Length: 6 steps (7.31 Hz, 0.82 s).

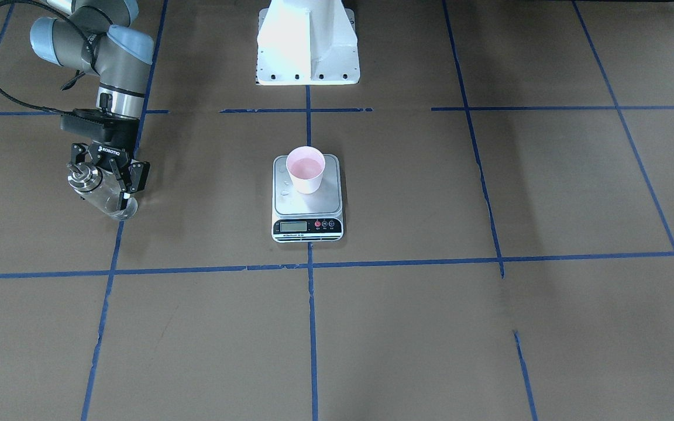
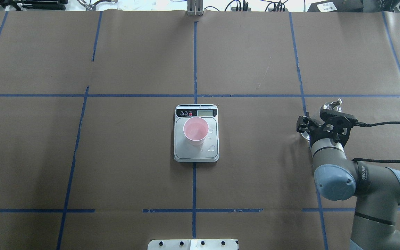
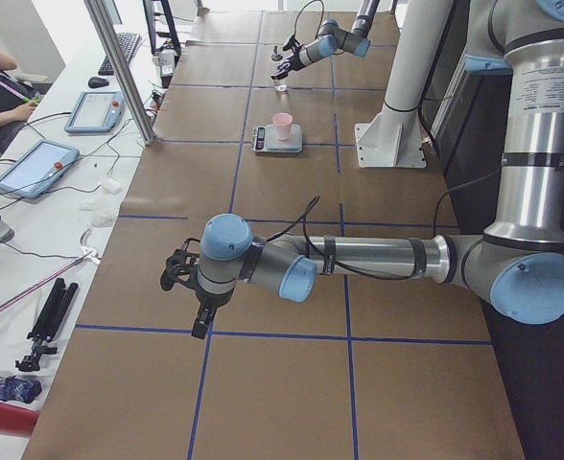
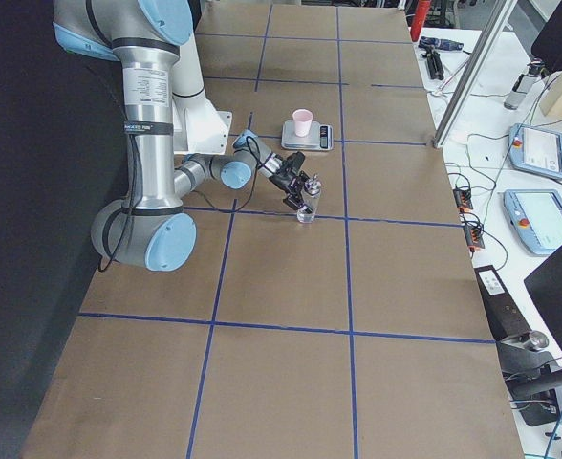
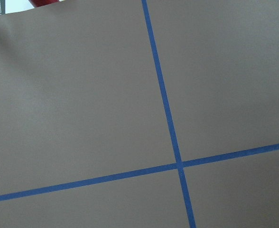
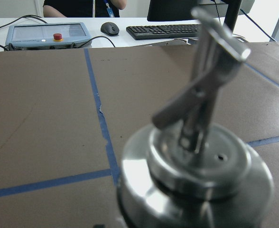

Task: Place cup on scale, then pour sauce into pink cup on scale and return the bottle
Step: 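Lower the glass bottle toward the table with the right gripper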

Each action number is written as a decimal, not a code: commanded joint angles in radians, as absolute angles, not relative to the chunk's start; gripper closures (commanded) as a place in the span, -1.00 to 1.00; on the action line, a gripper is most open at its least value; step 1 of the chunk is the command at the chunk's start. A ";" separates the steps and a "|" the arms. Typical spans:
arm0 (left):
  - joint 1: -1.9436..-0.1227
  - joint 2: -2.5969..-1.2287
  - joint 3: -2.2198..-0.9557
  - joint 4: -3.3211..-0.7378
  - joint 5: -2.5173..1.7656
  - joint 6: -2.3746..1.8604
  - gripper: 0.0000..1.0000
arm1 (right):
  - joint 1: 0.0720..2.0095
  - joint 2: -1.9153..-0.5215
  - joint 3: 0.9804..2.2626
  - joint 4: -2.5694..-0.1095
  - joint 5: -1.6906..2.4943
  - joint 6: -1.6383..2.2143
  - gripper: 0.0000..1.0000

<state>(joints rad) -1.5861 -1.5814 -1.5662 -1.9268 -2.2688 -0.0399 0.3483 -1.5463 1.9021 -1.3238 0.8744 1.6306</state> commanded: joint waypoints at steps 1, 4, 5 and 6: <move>-1.586 -1.582 -1.566 -1.927 -2.269 -0.040 -1.00 | 0.348 -1.546 1.904 -1.324 0.874 1.631 -1.00; -1.586 -1.585 -1.566 -1.925 -2.267 -0.040 -1.00 | 0.347 -1.549 1.917 -1.324 0.893 1.629 -1.00; -1.586 -1.583 -1.566 -1.925 -2.269 -0.040 -1.00 | 0.333 -1.557 1.930 -1.341 0.893 1.629 -1.00; -1.586 -1.582 -1.566 -1.925 -2.269 -0.040 -1.00 | 0.309 -1.575 1.960 -1.386 0.891 1.631 -1.00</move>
<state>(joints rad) -1.5862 -1.5831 -1.5662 -1.9252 -2.2682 -0.0399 0.3315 -1.5589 1.9327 -1.3469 0.8917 1.6294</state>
